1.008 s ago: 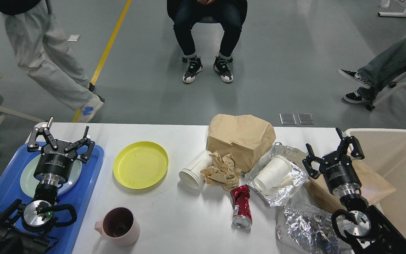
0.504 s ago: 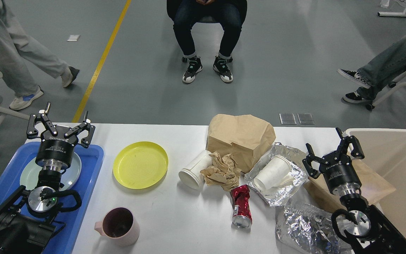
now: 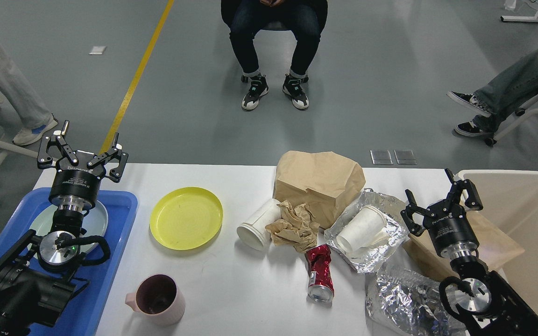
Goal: Tidy desktop
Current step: 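Lift the left gripper up from the blue tray, then swing the left gripper over and down toward the pink mug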
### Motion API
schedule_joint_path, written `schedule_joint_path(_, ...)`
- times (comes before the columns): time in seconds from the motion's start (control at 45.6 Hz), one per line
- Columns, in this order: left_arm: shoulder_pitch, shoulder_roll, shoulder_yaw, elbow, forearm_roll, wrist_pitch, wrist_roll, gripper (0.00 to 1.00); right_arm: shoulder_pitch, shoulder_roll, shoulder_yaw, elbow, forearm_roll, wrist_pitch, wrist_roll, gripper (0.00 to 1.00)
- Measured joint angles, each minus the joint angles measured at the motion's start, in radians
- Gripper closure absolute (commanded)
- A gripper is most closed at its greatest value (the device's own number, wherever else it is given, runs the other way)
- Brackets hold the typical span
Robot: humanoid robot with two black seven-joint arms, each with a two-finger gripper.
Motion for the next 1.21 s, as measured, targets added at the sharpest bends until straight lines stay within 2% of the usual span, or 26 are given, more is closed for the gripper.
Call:
schedule_joint_path(0.197, -0.01, 0.011, 0.001, 0.0, 0.002, 0.026, 0.015, 0.04, 0.0, 0.0, 0.0, 0.001, 0.0, 0.0, 0.0, 0.0)
schedule_joint_path(0.307, -0.005, 0.02, 0.001, 0.0, 0.003, 0.025, 0.041, 0.04, 0.0, 0.0, 0.0, 0.001, 0.0, 0.0, 0.0, 0.0)
schedule_joint_path(0.46, 0.001, 0.038, -0.011, 0.0, -0.003, 0.026, 0.124, 0.03, 0.0, 0.0, 0.0, 0.002, 0.0, 0.0, 0.0, 0.0)
schedule_joint_path(0.636, 0.043, 0.034, -0.017, -0.051, -0.005, 0.051, 0.175, 0.03, 0.0, 0.0, 0.0, 0.001, 0.0, 0.0, 0.0, 0.0)
schedule_joint_path(0.745, 0.069, 0.072, -0.016, -0.091, -0.005, 0.08, 0.257, 0.03, -0.002, -0.001, 0.0, 0.001, 0.0, 0.0, 0.0, 0.0)
schedule_joint_path(0.767, 0.07, 0.097, -0.016, -0.105, -0.003, 0.091, 0.286, 0.03, -0.003, -0.001, 0.0, 0.001, 0.0, 0.0, 0.0, 0.0)
schedule_joint_path(0.92, 0.031, 0.203, 0.009, -0.141, 0.02, 0.119, 0.311, 0.03, -0.003, 0.0, 0.0, 0.001, 0.0, 0.0, 0.0, 0.0)
schedule_joint_path(1.074, -0.016, 0.363, 0.154, -0.221, 0.043, 0.153, 0.3, 0.03, -0.003, 0.0, 0.0, 0.002, 0.0, 0.0, 0.0, 0.0)
schedule_joint_path(1.205, -0.175, 0.51, 0.463, -0.233, 0.044, 0.15, 0.294, 0.03, -0.003, 0.0, 0.0, 0.002, 0.0, 0.0, 0.0, 0.0)
